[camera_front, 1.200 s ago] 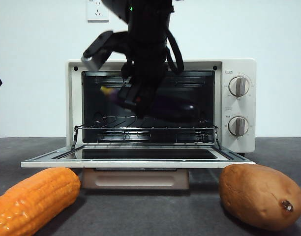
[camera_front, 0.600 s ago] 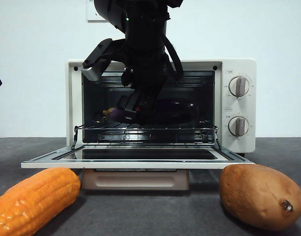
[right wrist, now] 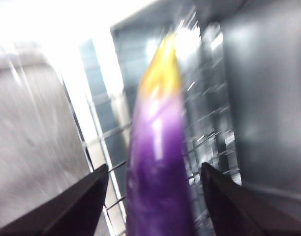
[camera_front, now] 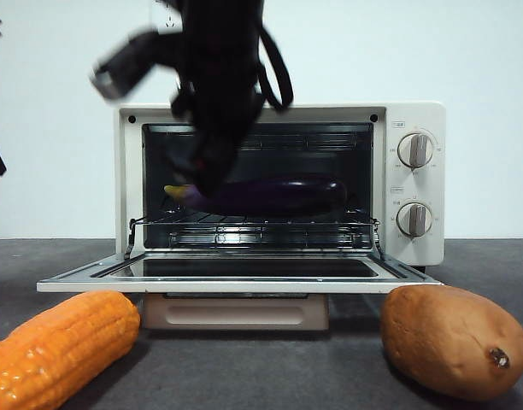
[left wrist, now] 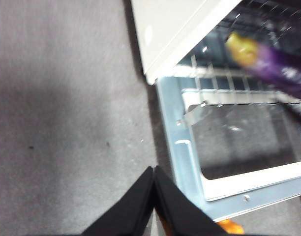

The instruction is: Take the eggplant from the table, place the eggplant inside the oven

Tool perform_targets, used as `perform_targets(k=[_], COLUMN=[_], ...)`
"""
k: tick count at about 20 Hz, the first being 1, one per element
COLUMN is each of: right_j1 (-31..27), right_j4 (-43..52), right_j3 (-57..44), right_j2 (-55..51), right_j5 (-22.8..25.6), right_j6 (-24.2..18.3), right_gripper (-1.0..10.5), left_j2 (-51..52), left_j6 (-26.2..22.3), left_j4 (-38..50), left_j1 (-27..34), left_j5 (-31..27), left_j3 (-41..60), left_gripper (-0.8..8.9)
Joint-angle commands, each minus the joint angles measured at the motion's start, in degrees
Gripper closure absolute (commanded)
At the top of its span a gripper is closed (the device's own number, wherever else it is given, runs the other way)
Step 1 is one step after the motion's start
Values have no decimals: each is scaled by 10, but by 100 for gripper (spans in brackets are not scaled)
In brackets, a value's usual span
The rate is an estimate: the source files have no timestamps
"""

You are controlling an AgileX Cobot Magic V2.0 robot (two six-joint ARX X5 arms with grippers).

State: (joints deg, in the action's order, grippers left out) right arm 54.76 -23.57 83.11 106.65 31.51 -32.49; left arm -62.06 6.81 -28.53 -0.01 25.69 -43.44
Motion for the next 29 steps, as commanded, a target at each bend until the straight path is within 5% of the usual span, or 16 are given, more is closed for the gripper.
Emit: perform_targets(k=[1, 16, 29], right_j1=[22, 83, 85], right_j4=[-5, -140, -153], right_j3=[14, 14, 14], right_j2=[-37, -318, -437], right_j5=[0, -6, -32], right_j6=[22, 108, 141], right_gripper=[657, 936, 942], left_j2=[-35, -244, -313], left_j6=[-1, -1, -11], left_j4=[15, 59, 75], left_j1=[0, -55, -60], left_j5=[19, 50, 156], left_j3=[-3, -3, -3], left_gripper=[810, 810, 810])
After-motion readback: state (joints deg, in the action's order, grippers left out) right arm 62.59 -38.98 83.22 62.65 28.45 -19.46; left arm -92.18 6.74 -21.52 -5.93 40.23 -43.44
